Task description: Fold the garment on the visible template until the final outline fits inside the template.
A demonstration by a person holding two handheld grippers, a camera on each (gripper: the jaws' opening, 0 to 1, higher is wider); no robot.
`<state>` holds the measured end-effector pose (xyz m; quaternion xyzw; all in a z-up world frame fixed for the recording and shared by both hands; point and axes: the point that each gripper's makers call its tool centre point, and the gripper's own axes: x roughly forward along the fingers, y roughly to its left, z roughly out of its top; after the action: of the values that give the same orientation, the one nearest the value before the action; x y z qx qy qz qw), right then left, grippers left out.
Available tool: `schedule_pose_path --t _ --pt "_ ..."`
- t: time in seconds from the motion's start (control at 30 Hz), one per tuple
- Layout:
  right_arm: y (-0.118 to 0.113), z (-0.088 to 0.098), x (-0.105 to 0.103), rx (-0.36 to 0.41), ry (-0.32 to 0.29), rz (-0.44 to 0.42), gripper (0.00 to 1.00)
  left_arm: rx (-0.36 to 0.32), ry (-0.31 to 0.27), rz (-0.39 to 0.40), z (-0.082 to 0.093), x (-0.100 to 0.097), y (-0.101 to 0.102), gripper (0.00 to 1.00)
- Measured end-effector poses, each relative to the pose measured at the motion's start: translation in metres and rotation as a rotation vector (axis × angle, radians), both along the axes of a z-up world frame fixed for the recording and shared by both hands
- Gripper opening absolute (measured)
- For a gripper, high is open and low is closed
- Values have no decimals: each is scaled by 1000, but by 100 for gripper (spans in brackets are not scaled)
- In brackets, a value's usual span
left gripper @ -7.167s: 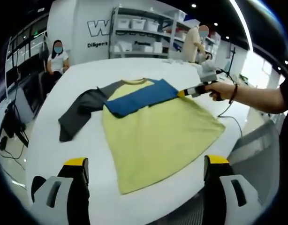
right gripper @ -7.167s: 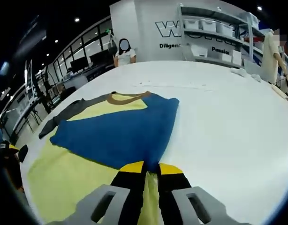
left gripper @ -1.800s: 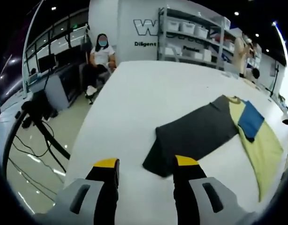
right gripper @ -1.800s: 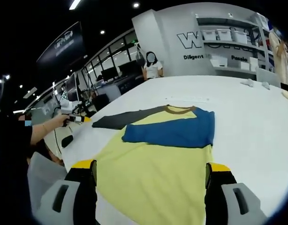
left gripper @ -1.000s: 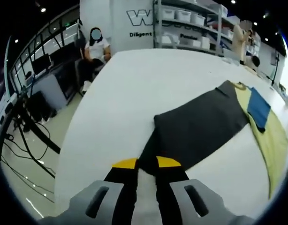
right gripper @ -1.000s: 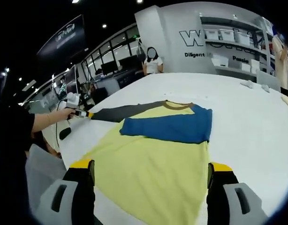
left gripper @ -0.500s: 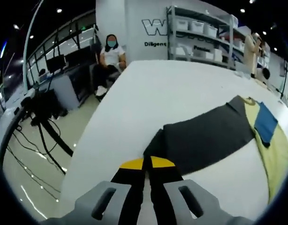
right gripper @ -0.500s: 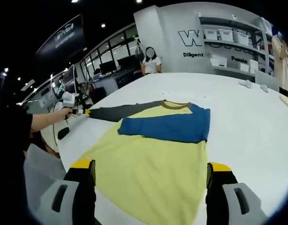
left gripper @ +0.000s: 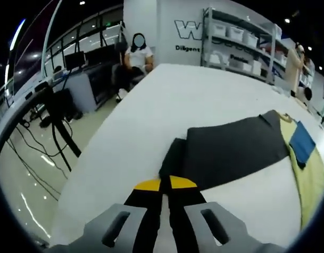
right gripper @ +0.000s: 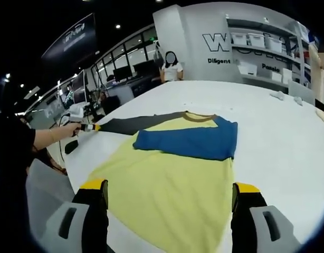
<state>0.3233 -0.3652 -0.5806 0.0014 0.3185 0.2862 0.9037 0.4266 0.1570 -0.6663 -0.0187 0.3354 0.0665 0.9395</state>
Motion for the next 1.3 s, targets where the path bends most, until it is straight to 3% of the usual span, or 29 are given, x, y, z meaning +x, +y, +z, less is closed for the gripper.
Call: schedule_pose_path --t 0.27,0.4,0.53,0.93,1.1,1.17,1.3 --pt "1 -2 -1 -2 2 1 96 113 -10 -85 16 13 9 22" --pt "-3 -3 -1 -3 2 -10 95 135 -14 -127 23 25 10 25" --pt "-6 -4 0 -7 5 -22 95 139 18 -182 17 37 6 29" --pt "-15 -9 -2 -23 24 -46 94 171 71 -261 5 65 0 23" --pt "-16 -10 -3 -22 29 -53 94 146 97 -273 2 66 -1 15" --pt "-17 -10 -3 -23 30 -54 94 91 89 -253 1 67 -3 13" --pt "-19 -12 -5 -28 36 -55 94 71 88 -277 0 66 -7 6"
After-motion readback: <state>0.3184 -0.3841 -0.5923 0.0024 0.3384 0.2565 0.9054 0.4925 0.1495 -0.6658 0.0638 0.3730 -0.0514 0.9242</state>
